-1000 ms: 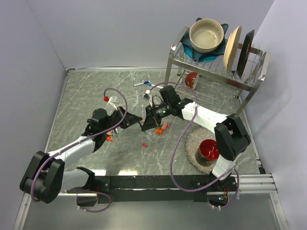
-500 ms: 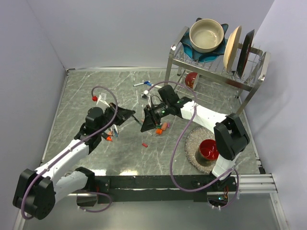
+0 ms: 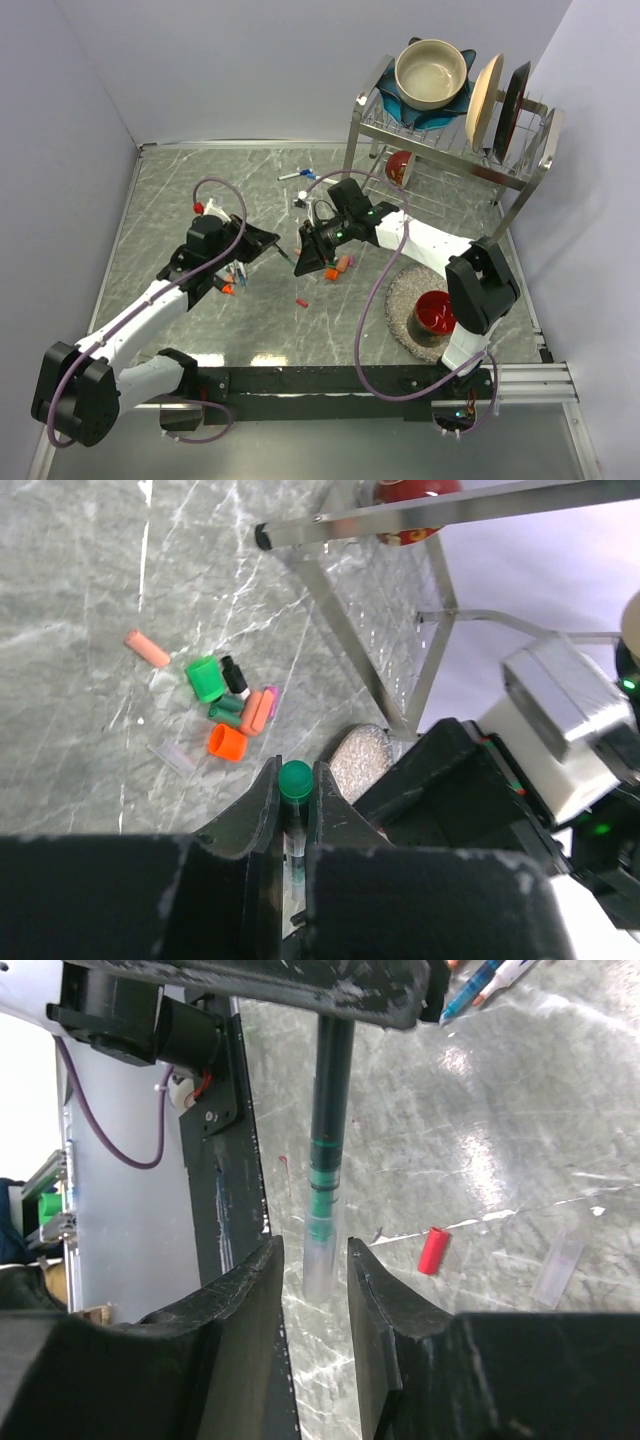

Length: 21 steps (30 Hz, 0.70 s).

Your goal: Open the pen caps

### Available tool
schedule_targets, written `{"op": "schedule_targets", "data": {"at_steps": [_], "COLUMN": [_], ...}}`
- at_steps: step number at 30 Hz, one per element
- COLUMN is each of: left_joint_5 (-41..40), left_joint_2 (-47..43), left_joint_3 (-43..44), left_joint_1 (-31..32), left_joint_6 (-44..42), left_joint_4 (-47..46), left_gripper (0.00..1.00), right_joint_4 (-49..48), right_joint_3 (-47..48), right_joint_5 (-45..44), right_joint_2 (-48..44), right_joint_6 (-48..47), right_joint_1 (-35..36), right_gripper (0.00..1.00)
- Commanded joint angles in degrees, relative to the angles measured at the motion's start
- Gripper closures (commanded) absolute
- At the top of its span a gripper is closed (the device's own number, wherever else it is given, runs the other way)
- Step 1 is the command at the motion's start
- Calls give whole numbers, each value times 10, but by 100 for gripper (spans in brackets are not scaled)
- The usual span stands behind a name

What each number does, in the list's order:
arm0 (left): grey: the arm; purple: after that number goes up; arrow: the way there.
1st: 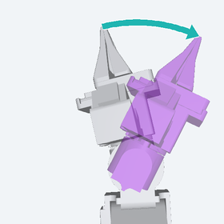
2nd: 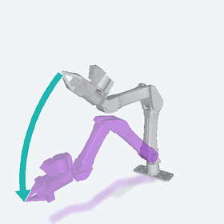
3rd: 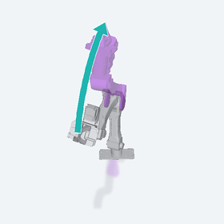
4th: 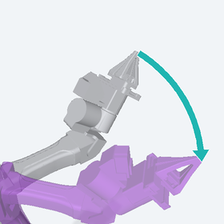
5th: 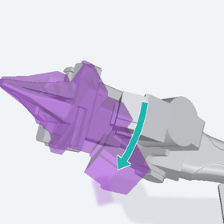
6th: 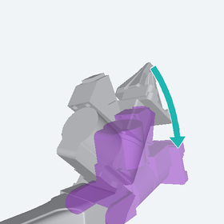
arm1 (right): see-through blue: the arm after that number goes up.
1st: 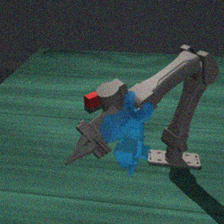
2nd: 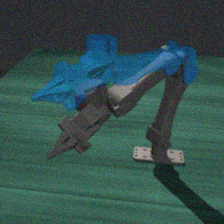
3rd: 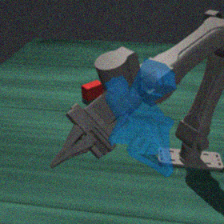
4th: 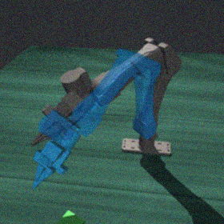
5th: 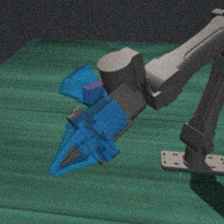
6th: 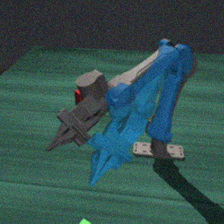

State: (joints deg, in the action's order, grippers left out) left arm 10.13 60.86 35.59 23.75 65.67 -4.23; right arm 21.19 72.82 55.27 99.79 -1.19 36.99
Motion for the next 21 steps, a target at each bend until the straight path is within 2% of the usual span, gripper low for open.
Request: {"op": "schedule_targets", "data": {"at_steps": [1,4,10,13,14,16,19,21], "left_joint_5": [-7,-8,-19,-28,-34,-41,-86,-151], "left_joint_2": [21,32,33,30,28,23,11,0], "left_joint_3": [51,60,72,78,78,81,95,104], "left_joint_1": [0,1,2,2,2,2,1,-14], "left_joint_6": [15,27,47,56,59,62,55,34], "left_joint_4": [40,64,85,107,108,116,162,195], "left_gripper": [99,99,99,99,99,99,99,99], "right_joint_4": [4,9,19,32,36,45,58,64], "right_joint_3": [33,36,44,53,58,65,71,73], "right_joint_5": [-13,-15,-29,-38,-38,-39,-45,-53], "right_joint_2": [-6,-6,8,17,21,30,37,37], "right_joint_6": [-17,-20,-26,-31,-32,-34,-36,-38], "right_joint_1": [5,10,26,35,36,38,38,38], "right_gripper": [61,65,65,78,88,98,100,100]}}
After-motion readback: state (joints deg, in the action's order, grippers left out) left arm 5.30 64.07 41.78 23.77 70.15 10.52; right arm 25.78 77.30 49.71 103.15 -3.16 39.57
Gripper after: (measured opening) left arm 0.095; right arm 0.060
